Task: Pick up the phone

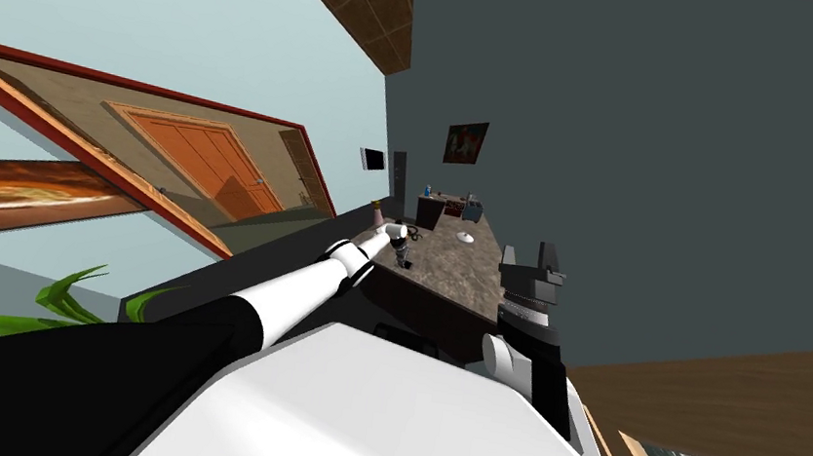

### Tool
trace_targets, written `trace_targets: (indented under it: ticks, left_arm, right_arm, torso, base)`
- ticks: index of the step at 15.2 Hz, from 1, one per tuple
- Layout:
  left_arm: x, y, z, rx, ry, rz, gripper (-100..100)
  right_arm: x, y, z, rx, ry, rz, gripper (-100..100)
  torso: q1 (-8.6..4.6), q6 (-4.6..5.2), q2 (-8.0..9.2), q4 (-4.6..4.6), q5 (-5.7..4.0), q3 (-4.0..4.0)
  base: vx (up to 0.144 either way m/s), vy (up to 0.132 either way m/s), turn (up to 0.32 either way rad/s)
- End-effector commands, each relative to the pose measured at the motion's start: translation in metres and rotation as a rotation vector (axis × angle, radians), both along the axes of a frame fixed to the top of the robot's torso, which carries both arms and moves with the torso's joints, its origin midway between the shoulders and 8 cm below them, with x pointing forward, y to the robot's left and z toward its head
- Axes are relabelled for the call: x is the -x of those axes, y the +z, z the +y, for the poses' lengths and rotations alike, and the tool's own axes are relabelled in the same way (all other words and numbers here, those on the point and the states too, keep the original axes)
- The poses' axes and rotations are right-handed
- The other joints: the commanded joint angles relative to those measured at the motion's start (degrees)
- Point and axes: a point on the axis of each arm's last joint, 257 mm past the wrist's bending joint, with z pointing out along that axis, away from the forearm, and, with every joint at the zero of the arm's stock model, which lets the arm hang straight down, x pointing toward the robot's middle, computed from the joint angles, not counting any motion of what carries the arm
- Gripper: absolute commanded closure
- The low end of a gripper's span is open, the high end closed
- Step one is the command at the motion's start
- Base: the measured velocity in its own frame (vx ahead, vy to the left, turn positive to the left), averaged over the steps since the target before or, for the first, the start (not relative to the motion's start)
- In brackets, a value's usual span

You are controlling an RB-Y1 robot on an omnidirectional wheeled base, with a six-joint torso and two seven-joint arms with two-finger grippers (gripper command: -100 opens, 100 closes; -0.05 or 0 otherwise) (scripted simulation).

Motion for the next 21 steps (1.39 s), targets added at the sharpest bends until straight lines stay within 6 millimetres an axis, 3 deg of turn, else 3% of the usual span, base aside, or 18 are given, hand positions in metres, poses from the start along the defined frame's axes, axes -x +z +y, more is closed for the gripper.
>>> trace_targets:
  ticks: [1, 5, 6, 7, 11, 12, 16, 17, 21]
  left_arm:
    - [0.008, -0.003, 0.003, -0.009, 0.004, 0.039, -100]
    - [0.027, -0.011, 0.008, -0.03, 0.011, 0.118, -100]
    - [0.021, -0.01, 0.006, -0.024, 0.009, 0.093, -100]
    - [0.026, -0.024, 0.008, -0.025, 0.015, 0.098, -100]
    - [0.027, -0.025, 0.008, -0.025, 0.016, 0.1, -100]
    - [0.027, -0.026, 0.008, -0.025, 0.016, 0.098, 100]
    - [0.026, -0.025, 0.008, -0.025, 0.013, 0.097, 100]
    - [0.022, -0.01, 0.007, -0.025, 0.009, 0.099, 100]
    - [0.021, -0.012, 0.007, -0.025, 0.01, 0.097, 100]
  right_arm:
    - [0.0, 0.0, 0.0, 0.0, 0.0, 0.0, 0]
    - [0.0, 0.0, 0.0, 0.0, 0.0, 0.0, 0]
    - [0.0, 0.0, 0.0, 0.0, 0.0, 0.0, 0]
    - [0.0, 0.0, 0.0, 0.0, 0.0, 0.0, 0]
    - [0.0, 0.0, 0.0, 0.0, 0.0, 0.0, 0]
    - [0.0, 0.0, 0.0, 0.0, 0.0, 0.0, 0]
    - [0.0, 0.0, 0.0, 0.0, 0.0, 0.0, 0]
    - [0.0, 0.0, 0.0, 0.0, 0.0, 0.0, 0]
    - [0.0, 0.0, 0.0, 0.0, 0.0, 0.0, 0]
  torso:
    - [0.0, 0.0, 0.0, 0.0, 0.0, 0.0]
    - [0.02, 0.0, 0.02, 0.0, 0.0, 0.01]
    - [0.07, 0.0, 0.09, 0.01, 0.01, 0.05]
    - [0.08, 0.0, 0.15, 0.03, 0.02, 0.08]
    - [0.07, 0.0, 0.21, 0.05, 0.02, 0.12]
    - [0.07, 0.0, 0.22, 0.05, 0.02, 0.13]
    - [0.06, -0.05, 0.24, 0.04, 0.02, 0.13]
    - [0.07, -0.04, 0.24, 0.04, 0.02, 0.13]
    - [0.05, -0.03, 0.27, 0.06, 0.01, 0.15]
  base:
    - [0.048, -0.009, -0.015]
    - [0.037, -0.003, -0.023]
    - [0.003, 0.007, -0.019]
    - [0.005, 0.002, -0.027]
    - [0.001, 0.001, -0.007]
    - [0.0, 0.0, 0.0]
    - [0.0, 0.0, 0.0]
    - [-0.005, -0.002, 0.032]
    - [-0.002, -0.002, 0.012]
